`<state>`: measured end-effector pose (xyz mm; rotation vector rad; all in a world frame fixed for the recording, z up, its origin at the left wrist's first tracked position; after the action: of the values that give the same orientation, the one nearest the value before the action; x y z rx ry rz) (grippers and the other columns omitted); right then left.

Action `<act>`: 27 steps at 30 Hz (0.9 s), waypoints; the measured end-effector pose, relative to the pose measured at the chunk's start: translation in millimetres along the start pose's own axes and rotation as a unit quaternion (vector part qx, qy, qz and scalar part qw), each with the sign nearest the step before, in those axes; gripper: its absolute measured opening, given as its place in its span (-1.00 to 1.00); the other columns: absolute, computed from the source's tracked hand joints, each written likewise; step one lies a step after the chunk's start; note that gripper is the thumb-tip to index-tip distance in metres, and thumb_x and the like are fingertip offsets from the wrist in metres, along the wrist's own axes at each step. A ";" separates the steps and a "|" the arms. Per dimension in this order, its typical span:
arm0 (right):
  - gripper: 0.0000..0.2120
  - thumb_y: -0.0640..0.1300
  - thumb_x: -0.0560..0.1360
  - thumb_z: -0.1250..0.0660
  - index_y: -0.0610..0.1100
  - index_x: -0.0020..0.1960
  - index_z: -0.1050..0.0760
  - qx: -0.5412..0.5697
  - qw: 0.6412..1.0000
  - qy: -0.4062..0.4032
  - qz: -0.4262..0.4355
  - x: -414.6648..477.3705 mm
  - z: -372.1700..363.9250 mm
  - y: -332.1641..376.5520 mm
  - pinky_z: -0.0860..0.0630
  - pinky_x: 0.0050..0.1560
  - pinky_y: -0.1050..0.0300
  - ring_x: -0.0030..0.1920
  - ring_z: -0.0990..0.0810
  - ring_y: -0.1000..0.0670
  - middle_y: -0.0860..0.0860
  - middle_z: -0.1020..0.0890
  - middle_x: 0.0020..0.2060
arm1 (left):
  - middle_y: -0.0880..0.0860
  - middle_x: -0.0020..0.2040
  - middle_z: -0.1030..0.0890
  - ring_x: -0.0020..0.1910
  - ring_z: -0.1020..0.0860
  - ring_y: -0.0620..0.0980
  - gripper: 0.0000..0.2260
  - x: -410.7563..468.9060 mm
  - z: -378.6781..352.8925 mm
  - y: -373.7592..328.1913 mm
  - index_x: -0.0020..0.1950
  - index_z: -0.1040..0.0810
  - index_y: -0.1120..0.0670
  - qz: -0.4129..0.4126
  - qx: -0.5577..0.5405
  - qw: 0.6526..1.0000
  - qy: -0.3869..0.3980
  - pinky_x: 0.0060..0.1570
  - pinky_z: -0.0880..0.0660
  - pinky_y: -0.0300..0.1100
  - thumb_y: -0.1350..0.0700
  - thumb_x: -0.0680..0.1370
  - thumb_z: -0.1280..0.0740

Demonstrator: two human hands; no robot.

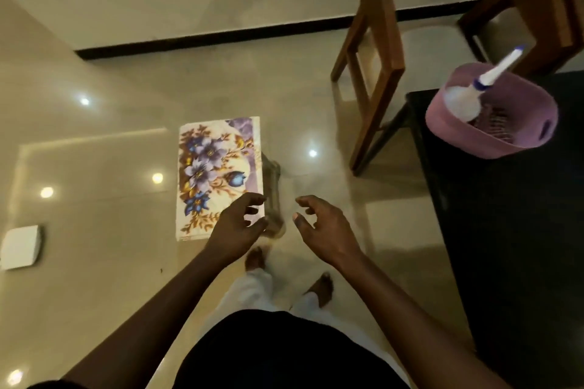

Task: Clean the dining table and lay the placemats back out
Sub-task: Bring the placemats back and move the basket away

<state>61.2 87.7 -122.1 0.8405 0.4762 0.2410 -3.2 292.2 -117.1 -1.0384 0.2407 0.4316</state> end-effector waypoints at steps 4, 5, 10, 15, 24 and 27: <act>-0.60 0.08 0.58 -0.38 0.03 0.39 -0.54 -0.010 0.999 0.042 0.002 25.4 -61.1 7.9 -0.61 0.16 0.00 0.22 -0.62 0.07 0.12 -0.63 0.30 | -0.13 0.26 -0.63 0.19 -0.63 -0.09 -0.69 2.0 39.8 59.3 0.30 -0.57 -0.03 0.058 -0.021 0.997 -0.037 0.11 -0.61 -0.12 0.10 0.57 -0.49; -0.58 0.09 0.59 -0.39 0.02 0.41 -0.53 -0.017 0.998 0.055 -0.001 33.3 -76.1 9.3 -0.61 0.17 0.00 0.23 -0.62 0.05 0.10 -0.62 0.32 | -0.13 0.25 -0.64 0.18 -0.63 -0.09 -0.68 5.1 49.1 73.7 0.31 -0.58 -0.02 0.069 -0.023 0.996 -0.045 0.07 -0.58 -0.19 0.12 0.57 -0.49; -0.52 0.09 0.59 -0.41 -0.01 0.46 -0.47 -0.015 0.995 0.080 -0.054 80.8 -142.1 3.9 -0.59 0.21 0.02 0.29 -0.60 0.00 0.02 -0.57 0.39 | -0.09 0.24 -0.64 0.13 -0.64 -0.07 -0.66 34.9 90.0 145.7 0.32 -0.57 0.02 0.122 -0.032 0.991 -0.050 0.08 -0.56 -0.21 0.14 0.57 -0.49; -0.46 0.06 0.61 -0.41 -0.04 0.53 -0.40 0.002 0.989 0.092 -0.113 131.8 -196.2 -7.7 -0.51 0.34 0.04 0.40 -0.51 -0.05 -0.03 -0.49 0.47 | -0.04 0.23 -0.64 0.14 -0.63 0.03 -0.62 78.7 126.6 219.2 0.36 -0.54 -0.02 0.161 -0.030 0.986 -0.033 0.05 -0.52 -0.19 0.15 0.57 -0.51; -0.29 0.11 0.61 -0.40 -0.05 0.64 -0.18 -0.041 0.967 0.105 -0.228 199.7 -264.4 -61.8 -0.32 0.51 -0.02 0.60 -0.28 -0.13 -0.06 -0.22 0.65 | 0.16 0.44 -0.53 0.36 -0.54 0.18 -0.35 140.8 145.0 332.9 0.57 -0.40 0.04 0.305 -0.058 0.950 -0.035 0.22 -0.51 -0.03 0.14 0.53 -0.56; -0.17 0.13 0.57 -0.45 -0.03 0.67 -0.09 -0.005 0.954 0.107 -0.280 210.0 -282.5 -82.3 -0.30 0.55 -0.11 0.62 -0.24 -0.15 -0.05 -0.18 0.66 | 0.17 0.50 -0.51 0.36 -0.56 0.20 -0.13 146.1 137.8 363.1 0.70 -0.14 -0.01 0.376 -0.097 0.921 -0.012 0.24 -0.52 -0.01 0.17 0.52 -0.57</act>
<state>105.6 300.9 -410.6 0.6400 0.8950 -0.1933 -39.4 603.7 -388.8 -1.1092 0.5911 1.1825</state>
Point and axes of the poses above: each hand's wrist, its own x-axis towards the middle knuckle, its own z-axis out of the back of the hand, y = z × x, the point moved 6 cm from there along x, towards the middle knuckle
